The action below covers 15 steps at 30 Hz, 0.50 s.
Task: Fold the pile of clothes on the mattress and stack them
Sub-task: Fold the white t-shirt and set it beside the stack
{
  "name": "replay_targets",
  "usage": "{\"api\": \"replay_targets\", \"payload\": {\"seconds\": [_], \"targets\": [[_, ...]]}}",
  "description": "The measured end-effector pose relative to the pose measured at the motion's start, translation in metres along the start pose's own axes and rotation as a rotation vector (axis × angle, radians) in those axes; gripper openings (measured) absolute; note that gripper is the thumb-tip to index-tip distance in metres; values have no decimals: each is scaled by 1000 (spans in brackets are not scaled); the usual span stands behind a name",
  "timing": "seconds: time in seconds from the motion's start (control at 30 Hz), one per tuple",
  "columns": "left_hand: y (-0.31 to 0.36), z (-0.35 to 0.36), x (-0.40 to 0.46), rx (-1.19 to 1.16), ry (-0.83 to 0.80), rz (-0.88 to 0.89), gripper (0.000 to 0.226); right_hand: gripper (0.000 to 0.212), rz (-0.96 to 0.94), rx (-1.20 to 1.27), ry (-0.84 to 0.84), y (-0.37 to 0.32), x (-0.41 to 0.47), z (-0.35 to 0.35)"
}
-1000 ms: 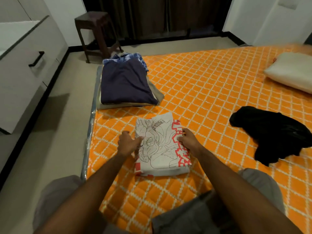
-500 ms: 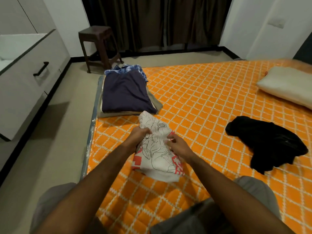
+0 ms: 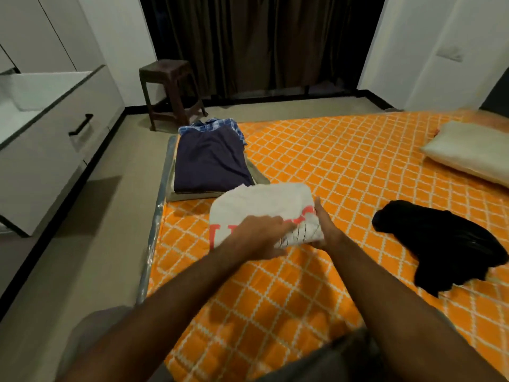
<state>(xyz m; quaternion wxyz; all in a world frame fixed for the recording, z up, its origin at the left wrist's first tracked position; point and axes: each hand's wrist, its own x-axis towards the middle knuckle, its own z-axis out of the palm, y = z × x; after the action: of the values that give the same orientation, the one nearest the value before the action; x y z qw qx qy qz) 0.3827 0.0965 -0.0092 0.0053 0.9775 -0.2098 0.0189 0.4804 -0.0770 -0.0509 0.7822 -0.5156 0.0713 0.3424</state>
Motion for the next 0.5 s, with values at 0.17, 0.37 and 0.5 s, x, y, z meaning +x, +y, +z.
{"api": "replay_targets", "payload": {"seconds": [0.17,0.37,0.5], "targets": [[8,88,-51,-316,68,-461,49,69,185,-356,200,49,-11,-77],[-43,111,-74,-1096,203,-1258,85,41,25,-601,348,60,0,-50],[-41,96,-61,-1472,74,-1145,44,28,26,-479,318,70,-3,-38]]}}
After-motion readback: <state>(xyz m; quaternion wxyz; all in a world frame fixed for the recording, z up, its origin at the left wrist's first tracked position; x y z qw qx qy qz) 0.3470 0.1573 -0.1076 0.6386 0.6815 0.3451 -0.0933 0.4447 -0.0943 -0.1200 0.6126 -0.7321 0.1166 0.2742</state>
